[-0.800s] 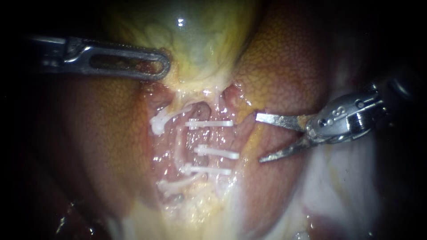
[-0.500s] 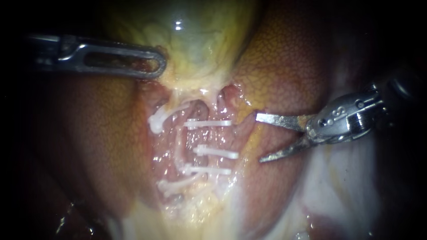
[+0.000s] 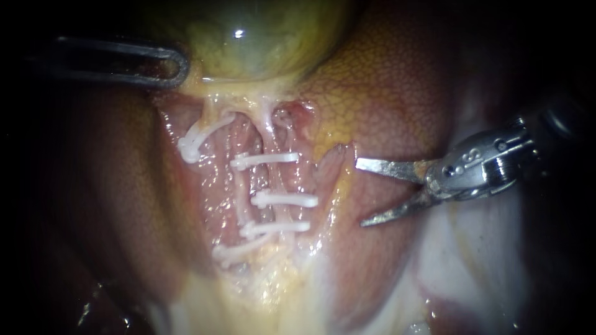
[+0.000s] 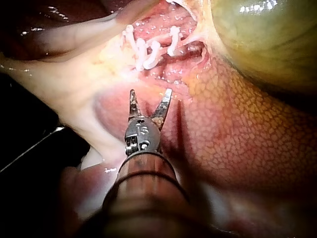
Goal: Go to the cutting position right tube
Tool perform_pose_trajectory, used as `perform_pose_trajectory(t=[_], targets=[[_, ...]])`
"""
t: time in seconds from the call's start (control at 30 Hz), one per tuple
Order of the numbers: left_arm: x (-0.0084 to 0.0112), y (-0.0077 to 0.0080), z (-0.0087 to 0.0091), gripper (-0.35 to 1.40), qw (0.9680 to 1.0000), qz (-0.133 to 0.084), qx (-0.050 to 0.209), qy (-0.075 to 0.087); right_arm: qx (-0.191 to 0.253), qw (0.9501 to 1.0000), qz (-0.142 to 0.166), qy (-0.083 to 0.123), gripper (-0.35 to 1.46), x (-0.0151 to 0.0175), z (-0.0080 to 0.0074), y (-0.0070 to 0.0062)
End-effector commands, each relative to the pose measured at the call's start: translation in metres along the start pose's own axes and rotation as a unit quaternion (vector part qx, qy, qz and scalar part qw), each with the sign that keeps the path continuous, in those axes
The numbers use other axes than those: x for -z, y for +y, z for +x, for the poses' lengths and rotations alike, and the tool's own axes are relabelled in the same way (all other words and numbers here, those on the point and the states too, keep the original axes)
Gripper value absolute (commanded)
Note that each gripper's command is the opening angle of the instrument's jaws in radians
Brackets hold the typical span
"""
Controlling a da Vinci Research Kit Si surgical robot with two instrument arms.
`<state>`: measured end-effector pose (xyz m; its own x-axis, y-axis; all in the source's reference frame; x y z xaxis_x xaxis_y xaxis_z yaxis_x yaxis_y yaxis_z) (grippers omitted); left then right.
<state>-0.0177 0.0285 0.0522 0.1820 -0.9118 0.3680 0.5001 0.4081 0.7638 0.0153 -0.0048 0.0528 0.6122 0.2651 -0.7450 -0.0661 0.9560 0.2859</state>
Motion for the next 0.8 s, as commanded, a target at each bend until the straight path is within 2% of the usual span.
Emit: perform_pose_trajectory(t=[0.03, 0.13, 0.23, 0.33, 0.37, 0.43, 0.47, 0.8], targets=[[0.0000, -0.0001, 0.0000, -0.35, 1.0000, -0.001, 0.000, 0.000, -0.025, 0.9996, 0.010, 0.003, 1.40, -0.0001, 0.0002, -0.0002], [0.0001, -0.0002, 0.0000, -0.35, 1.0000, -0.001, 0.000, 0.000, -0.067, 0.9971, 0.034, -0.006, 1.33, -0.0003, 0.0007, -0.0004], [0.0001, -0.0004, 0.0001, -0.35, 1.0000, -0.001, 0.000, 0.000, -0.125, 0.9897, 0.056, -0.042, 1.30, -0.0007, 0.0012, -0.0005], [0.0002, -0.0005, 0.0001, -0.35, 1.0000, -0.001, 0.001, -0.001, -0.157, 0.9830, 0.071, -0.063, 1.25, -0.0011, 0.0015, -0.0003], [0.0002, -0.0006, 0.0001, -0.35, 1.0000, -0.002, 0.001, -0.001, -0.166, 0.9813, 0.073, -0.064, 1.25, -0.0012, 0.0016, -0.0003], [0.0002, -0.0007, 0.0002, -0.35, 1.0000, -0.002, 0.001, -0.001, -0.205, 0.9731, 0.083, -0.063, 1.23, -0.0016, 0.0018, -0.0001], [0.0002, -0.0007, 0.0002, -0.35, 1.0000, -0.002, 0.001, -0.001, -0.215, 0.9708, 0.087, -0.063, 1.21, -0.0017, 0.0018, 0.0000], [0.0002, -0.0008, 0.0002, -0.35, 1.0000, -0.002, 0.001, -0.001, -0.277, 0.9516, 0.116, -0.065, 1.20, -0.0034, 0.0021, 0.0010]])
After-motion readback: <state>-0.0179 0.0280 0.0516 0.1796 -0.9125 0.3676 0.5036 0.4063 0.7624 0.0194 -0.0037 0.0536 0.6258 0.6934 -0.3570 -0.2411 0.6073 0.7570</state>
